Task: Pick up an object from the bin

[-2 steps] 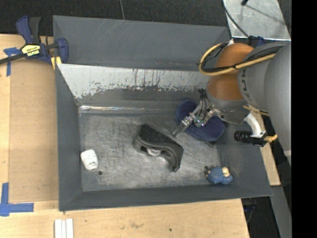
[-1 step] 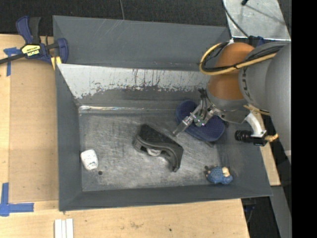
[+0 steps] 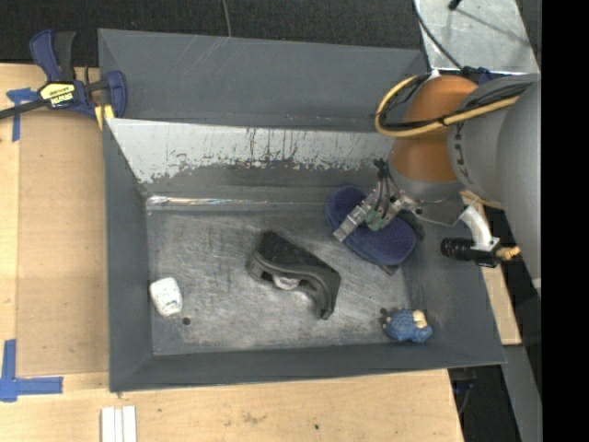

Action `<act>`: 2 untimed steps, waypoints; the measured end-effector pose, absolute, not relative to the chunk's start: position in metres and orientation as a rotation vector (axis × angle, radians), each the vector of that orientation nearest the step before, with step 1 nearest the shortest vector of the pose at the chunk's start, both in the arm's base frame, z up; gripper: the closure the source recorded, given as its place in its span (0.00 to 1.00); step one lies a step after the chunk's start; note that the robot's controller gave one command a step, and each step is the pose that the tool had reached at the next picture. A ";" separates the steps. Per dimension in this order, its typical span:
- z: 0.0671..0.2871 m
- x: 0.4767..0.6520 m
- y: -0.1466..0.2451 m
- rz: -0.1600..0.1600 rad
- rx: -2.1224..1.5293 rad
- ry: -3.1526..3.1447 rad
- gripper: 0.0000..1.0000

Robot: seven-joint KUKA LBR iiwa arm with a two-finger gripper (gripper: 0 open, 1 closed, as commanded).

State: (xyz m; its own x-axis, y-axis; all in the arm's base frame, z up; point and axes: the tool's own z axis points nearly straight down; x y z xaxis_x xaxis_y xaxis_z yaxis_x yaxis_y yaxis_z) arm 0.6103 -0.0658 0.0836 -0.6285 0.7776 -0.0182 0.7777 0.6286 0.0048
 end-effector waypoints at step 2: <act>0.195 0.613 -0.070 0.004 1.345 2.829 1.00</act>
Offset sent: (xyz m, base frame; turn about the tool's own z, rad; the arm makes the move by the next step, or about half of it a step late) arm -0.0001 -0.0002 0.0432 0.0000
